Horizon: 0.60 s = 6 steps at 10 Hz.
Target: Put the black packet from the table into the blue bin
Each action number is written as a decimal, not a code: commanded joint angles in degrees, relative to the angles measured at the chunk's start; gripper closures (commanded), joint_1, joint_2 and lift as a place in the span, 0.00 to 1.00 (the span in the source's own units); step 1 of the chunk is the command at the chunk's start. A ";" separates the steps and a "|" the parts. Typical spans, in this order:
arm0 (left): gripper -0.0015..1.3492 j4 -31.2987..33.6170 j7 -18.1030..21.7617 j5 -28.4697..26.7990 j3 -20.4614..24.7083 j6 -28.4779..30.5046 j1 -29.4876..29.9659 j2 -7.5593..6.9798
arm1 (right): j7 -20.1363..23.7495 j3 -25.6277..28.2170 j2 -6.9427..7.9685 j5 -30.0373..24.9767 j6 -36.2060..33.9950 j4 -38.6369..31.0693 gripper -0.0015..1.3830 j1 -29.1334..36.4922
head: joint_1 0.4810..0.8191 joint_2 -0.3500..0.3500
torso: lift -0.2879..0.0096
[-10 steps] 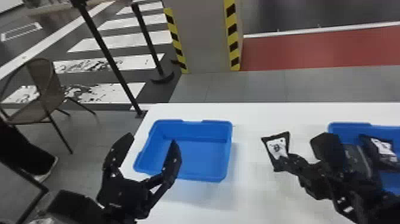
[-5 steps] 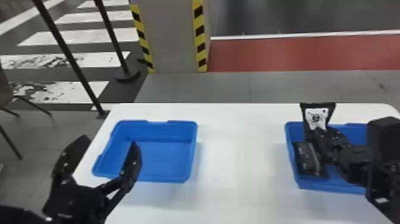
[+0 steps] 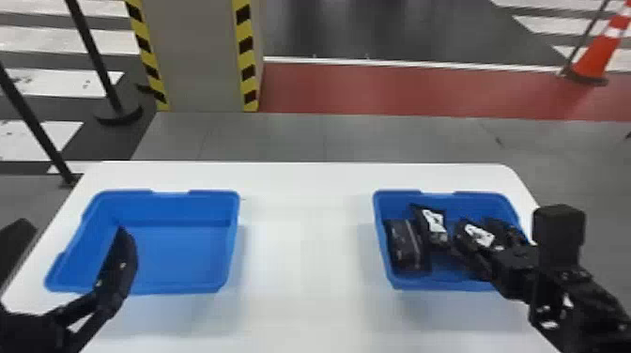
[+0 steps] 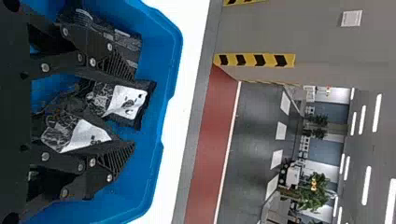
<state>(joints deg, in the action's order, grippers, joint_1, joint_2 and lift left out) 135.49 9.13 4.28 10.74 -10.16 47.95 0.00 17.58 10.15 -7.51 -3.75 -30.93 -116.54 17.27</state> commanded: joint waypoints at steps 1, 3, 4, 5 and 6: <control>0.09 0.00 0.01 0.06 0.00 -0.25 0.00 0.15 | 0.00 0.02 0.31 1.23 6.60 -2.78 0.07 4.24 | 0.63 0.43 | 0.60; 0.08 0.00 -0.08 -0.16 -0.23 0.31 -0.28 0.15 | 0.17 -0.21 1.36 4.89 14.62 -10.37 0.07 12.68 | 0.63 0.48 | 0.60; 0.08 0.00 0.01 -0.28 -0.34 0.45 -0.42 0.15 | 0.70 -1.12 1.54 6.49 17.15 -13.33 0.07 16.62 | 0.63 0.50 | 0.60; 0.08 0.00 0.01 -0.28 -0.23 0.31 -0.42 0.15 | 0.70 -2.04 1.80 8.78 19.82 -15.44 0.07 20.84 | 0.63 0.53 | 0.60; 0.08 0.00 0.01 -0.28 -0.23 0.17 -0.42 0.15 | 0.87 -2.04 2.24 9.80 23.34 -16.00 0.07 24.21 | 0.63 0.57 | 0.60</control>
<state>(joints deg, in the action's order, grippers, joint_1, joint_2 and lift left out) 135.49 9.13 4.00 10.48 -9.93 47.53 0.00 18.44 8.22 -5.54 5.28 -9.79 -132.02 39.19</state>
